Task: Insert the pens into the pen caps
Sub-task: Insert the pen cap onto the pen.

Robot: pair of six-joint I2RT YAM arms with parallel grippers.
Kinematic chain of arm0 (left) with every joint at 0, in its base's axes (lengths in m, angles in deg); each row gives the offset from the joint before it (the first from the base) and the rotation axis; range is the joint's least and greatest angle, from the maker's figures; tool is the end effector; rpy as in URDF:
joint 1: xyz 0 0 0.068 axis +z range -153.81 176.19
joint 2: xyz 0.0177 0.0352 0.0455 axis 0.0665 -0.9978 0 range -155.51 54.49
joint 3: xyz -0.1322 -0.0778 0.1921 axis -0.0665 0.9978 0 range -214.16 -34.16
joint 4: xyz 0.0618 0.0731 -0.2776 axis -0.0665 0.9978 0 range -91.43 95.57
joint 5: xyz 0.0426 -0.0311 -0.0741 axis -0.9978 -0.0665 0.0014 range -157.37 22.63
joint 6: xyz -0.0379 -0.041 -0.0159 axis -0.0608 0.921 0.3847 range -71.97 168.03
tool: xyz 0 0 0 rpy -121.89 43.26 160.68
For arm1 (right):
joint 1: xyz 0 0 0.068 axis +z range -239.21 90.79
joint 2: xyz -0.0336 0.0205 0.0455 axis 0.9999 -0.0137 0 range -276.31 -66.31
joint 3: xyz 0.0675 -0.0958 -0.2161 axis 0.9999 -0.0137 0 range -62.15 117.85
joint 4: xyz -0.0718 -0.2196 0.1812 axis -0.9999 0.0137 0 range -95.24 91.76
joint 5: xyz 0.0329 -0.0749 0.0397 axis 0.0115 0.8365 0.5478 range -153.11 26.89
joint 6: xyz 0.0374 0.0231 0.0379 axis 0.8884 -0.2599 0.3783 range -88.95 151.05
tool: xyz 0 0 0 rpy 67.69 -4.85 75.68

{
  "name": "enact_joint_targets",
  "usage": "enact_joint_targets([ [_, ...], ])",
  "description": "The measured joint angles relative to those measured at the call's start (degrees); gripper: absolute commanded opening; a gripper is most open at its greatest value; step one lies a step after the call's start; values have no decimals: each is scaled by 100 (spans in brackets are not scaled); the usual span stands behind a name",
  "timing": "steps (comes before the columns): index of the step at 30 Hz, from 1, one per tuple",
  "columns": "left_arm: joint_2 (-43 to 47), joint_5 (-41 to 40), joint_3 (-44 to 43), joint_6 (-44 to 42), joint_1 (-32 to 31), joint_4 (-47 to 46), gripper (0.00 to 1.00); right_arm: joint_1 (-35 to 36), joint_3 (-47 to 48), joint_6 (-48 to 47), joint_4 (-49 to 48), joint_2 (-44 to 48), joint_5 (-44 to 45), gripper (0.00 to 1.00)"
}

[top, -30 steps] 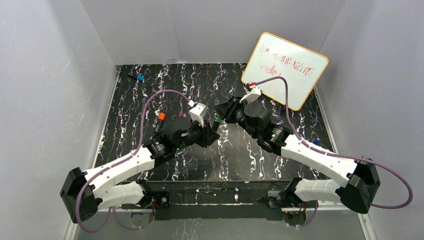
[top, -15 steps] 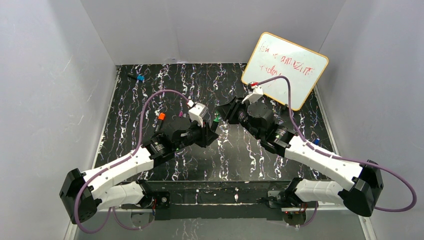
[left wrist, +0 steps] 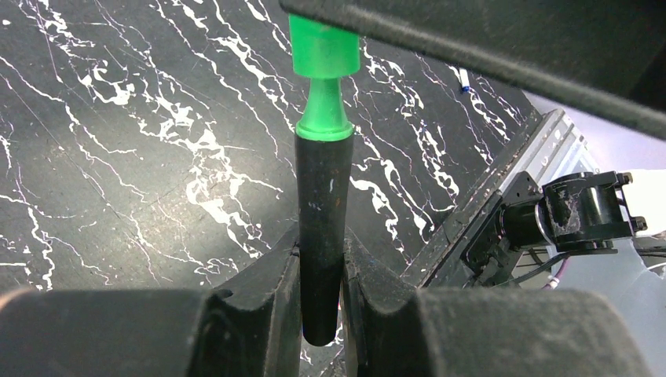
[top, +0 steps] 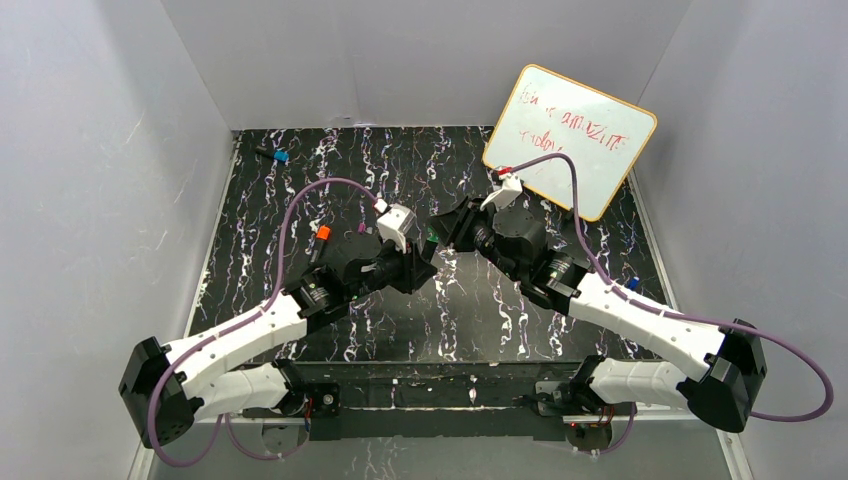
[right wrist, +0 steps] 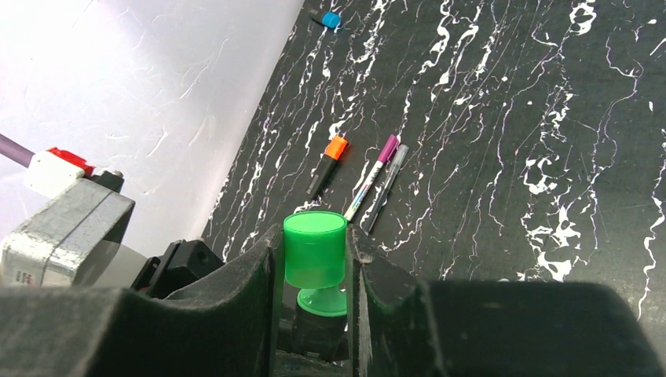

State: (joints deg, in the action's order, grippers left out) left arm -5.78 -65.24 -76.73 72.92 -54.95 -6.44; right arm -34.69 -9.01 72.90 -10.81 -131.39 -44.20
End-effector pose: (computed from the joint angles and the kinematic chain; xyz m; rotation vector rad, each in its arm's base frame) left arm 0.1870 -0.2344 0.2653 0.4596 1.8463 -0.9650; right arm 0.1960 0.2517 0.3160 0.0663 1.7735 0.9753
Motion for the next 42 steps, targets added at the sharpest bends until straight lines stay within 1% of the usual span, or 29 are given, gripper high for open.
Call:
enact_joint_targets([
  [12, 118, -236, -146, -177, -28, 256, 0, 48, -55, 37, 212, 116, 2, 1],
  [17, 98, -282, -238, -280, -48, 262, 0, 127, -55, 151, 153, 184, 44, 1],
  [23, -87, -286, -238, -286, -66, 122, 0, 387, -55, 256, 31, 155, 297, 1],
  [27, -136, -315, -219, -332, -70, 101, 0, 621, -55, 299, -243, 70, 431, 1],
  [33, -68, -356, -219, -647, -66, 133, 0, 787, -55, 260, -367, 46, 516, 1],
  [42, 201, -181, -459, -1263, -13, 772, 0, 905, -4, 13, -356, 186, 483, 1],
])
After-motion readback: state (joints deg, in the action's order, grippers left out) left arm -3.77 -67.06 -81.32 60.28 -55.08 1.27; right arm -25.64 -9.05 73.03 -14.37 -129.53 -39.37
